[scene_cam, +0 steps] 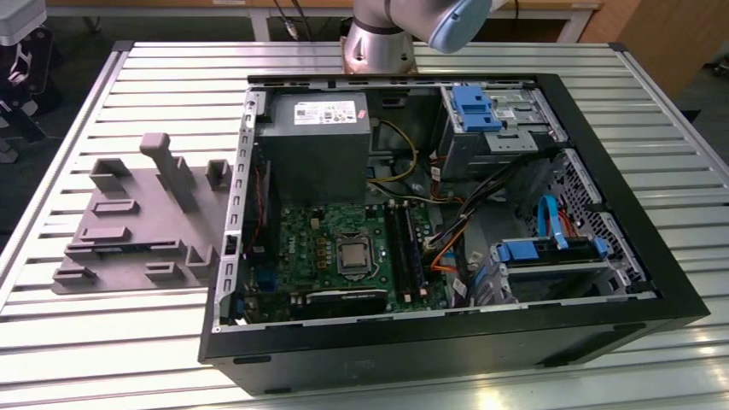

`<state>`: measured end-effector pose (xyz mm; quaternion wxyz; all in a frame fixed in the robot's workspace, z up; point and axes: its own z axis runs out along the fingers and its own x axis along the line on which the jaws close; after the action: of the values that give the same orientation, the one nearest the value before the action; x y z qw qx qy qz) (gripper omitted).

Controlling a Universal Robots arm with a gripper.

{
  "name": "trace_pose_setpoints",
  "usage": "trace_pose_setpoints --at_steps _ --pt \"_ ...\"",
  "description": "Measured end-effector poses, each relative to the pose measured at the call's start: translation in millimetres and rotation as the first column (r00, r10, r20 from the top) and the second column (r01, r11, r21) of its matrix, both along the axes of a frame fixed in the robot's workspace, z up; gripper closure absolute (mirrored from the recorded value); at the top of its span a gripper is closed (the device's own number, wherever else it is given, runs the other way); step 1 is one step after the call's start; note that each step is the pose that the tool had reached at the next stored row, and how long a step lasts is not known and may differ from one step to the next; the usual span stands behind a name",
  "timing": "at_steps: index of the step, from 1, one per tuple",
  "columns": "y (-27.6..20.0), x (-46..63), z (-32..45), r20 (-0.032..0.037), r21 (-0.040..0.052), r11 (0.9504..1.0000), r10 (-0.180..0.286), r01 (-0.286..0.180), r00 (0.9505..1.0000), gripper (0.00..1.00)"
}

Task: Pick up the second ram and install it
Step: 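Pick up the second ram and move it above second insertion slot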

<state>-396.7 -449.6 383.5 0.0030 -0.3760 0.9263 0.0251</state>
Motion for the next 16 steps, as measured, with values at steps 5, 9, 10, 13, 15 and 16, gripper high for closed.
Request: trace_pose_setpoints --at_steps 5,9,10,13,15,16 --pt "0.0 0.0 0.0 0.0000 0.0000 1.0000 0.003 -0.003 1.0000 0.89" --pt "0.0 0.0 0.0 0.0000 0.0000 1.0000 0.005 -0.005 1.0000 0.89" --pt "0.0 0.0 0.0 0.0000 0.0000 1.0000 0.006 -0.006 1.0000 0.89" --pt "0.0 0.0 0.0 0.0000 0.0000 1.0000 0.007 -0.007 1.0000 0.89" --pt "0.0 0.0 0.0 0.0000 0.0000 1.0000 0.008 -0.008 1.0000 0.89" --pt "0.0 0.0 0.0 0.0000 0.0000 1.0000 0.009 -0.009 1.0000 0.89"
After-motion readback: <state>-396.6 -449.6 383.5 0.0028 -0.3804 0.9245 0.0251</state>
